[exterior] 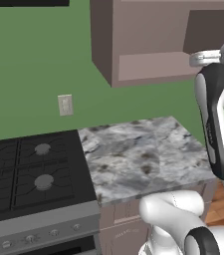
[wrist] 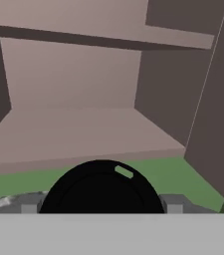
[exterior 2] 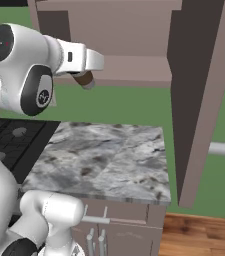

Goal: Sort all alcoholic drinks to one cabinet, and non-alcoholic drinks to the other.

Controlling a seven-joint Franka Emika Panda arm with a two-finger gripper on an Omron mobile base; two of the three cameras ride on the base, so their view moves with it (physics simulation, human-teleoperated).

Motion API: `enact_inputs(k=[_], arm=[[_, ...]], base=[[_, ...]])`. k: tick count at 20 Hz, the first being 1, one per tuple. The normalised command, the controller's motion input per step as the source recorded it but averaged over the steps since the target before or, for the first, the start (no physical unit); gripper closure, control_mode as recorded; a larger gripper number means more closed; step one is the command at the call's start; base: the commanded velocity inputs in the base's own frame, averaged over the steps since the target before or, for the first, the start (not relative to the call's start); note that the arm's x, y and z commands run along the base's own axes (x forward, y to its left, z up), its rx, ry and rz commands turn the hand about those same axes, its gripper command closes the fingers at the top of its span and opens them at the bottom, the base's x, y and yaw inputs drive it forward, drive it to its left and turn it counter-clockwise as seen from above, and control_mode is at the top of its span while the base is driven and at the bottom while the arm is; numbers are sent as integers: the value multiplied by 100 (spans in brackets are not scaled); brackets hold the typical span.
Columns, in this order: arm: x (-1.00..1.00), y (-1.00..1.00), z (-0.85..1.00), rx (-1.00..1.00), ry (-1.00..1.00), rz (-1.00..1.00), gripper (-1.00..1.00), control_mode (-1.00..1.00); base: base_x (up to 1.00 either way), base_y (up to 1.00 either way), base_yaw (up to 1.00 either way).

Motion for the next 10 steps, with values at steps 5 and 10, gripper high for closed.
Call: enact_inputs(k=[5, 10], arm=[[33, -16, 0, 7, 0, -6, 100, -100], [39, -11, -2, 6, 0, -2, 100, -100]], base=[[0, 0, 0], [0, 0, 0]])
